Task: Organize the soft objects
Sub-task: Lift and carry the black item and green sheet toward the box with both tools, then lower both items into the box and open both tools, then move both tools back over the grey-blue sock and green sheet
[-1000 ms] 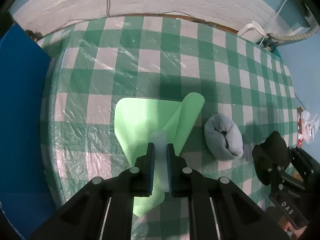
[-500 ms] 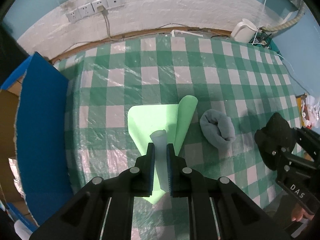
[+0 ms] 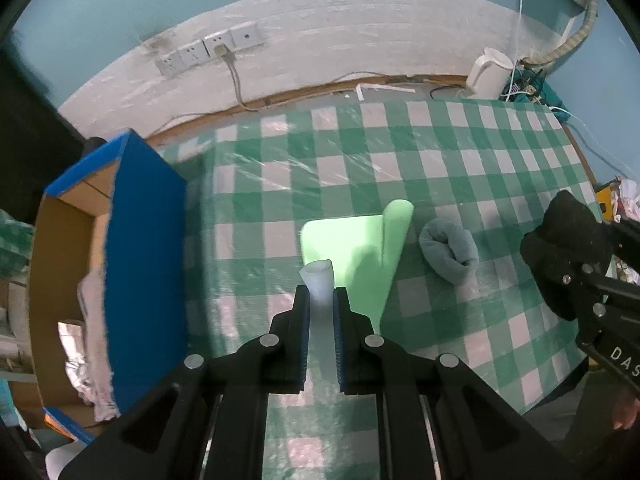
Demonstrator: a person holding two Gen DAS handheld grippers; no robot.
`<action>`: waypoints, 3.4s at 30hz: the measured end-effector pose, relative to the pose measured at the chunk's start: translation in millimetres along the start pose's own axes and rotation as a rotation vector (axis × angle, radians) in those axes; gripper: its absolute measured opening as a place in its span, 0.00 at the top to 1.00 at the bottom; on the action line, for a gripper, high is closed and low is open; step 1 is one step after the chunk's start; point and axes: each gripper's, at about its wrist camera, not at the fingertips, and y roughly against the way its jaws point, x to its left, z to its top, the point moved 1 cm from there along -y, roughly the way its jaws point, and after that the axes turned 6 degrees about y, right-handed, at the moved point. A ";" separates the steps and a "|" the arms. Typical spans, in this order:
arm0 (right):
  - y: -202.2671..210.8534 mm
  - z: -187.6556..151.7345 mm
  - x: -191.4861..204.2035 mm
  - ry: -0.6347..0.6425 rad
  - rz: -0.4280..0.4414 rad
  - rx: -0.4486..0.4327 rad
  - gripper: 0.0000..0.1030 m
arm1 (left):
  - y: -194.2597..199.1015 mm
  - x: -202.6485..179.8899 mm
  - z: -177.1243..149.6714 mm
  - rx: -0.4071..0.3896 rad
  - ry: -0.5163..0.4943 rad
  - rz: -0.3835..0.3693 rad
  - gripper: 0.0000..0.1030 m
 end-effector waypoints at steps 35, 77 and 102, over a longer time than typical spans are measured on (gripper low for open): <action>19.1 76.9 187.3 0.263 0.166 -0.087 0.60 | 69.3 147.0 -26.7 -0.146 0.201 0.059 0.89; -29.6 99.6 273.7 0.303 0.212 -0.033 0.29 | 38.2 242.9 -56.5 -0.078 0.379 0.110 0.41; -13.2 80.8 166.0 0.152 0.108 -0.039 0.23 | 49.8 139.2 -28.1 -0.133 0.149 0.109 0.22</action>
